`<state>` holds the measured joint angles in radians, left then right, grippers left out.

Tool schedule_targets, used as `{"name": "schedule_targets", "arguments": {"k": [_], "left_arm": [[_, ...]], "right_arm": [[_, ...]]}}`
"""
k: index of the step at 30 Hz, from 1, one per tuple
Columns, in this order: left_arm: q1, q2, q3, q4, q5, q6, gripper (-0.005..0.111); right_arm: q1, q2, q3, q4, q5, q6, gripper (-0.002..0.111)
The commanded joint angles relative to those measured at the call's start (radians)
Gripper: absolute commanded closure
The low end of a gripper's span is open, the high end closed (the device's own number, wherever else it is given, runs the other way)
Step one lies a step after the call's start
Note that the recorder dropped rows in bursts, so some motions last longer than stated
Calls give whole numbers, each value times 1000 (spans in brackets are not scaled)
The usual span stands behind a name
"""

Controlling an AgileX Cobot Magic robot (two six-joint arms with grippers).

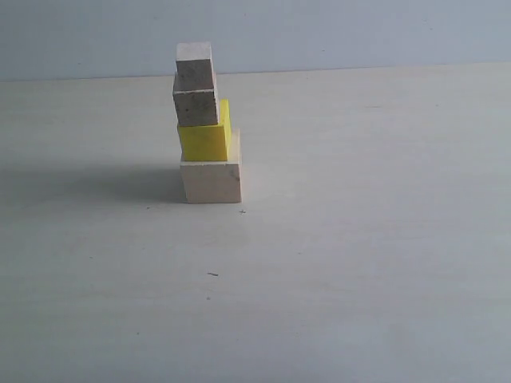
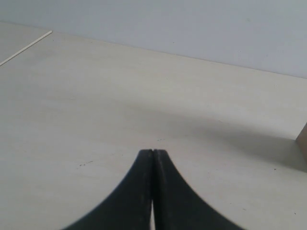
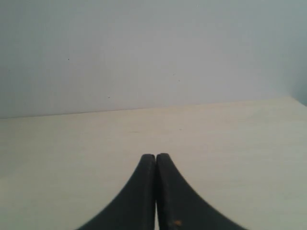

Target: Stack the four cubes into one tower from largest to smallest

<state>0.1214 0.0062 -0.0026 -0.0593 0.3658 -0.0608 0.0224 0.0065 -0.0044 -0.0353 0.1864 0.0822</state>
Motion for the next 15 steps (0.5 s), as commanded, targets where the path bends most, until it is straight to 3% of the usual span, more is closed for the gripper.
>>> {"name": "schedule_targets", "arguments": {"k": [1, 15], "left_arm": [[1, -6, 3, 5, -6, 1, 107], [1, -6, 3, 5, -6, 1, 107]], "right_arm": [[-7, -7, 4, 2, 41, -15, 108], [-7, -7, 4, 2, 150, -36, 108]]}}
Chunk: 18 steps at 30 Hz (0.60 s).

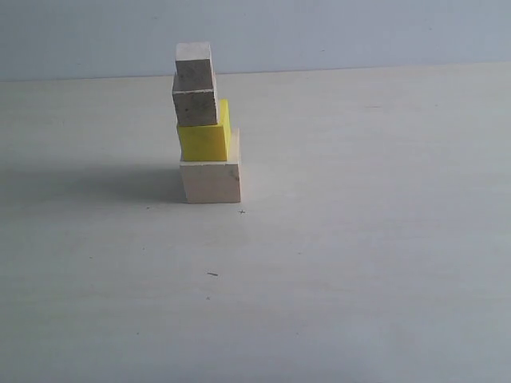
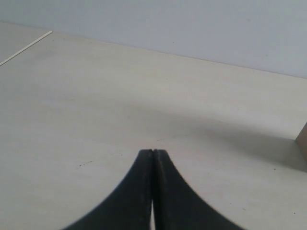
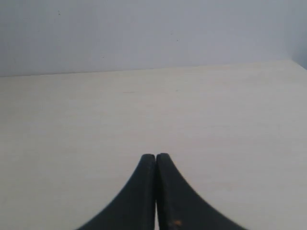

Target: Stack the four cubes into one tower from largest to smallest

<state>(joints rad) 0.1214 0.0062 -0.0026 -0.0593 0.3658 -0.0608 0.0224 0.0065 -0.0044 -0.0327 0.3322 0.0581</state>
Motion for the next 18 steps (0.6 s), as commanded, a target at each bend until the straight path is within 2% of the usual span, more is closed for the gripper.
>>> {"name": "schedule_targets", "arguments": {"k": [1, 13, 18], "left_arm": [[1, -6, 3, 5, -6, 1, 107], [1, -6, 3, 5, -6, 1, 107], [-44, -6, 3, 5, -6, 1, 107]], "right_arm": [[-7, -7, 4, -1, 4, -12, 108], [-7, -7, 4, -1, 4, -8, 108], [-7, -7, 4, -1, 4, -8, 108]]}}
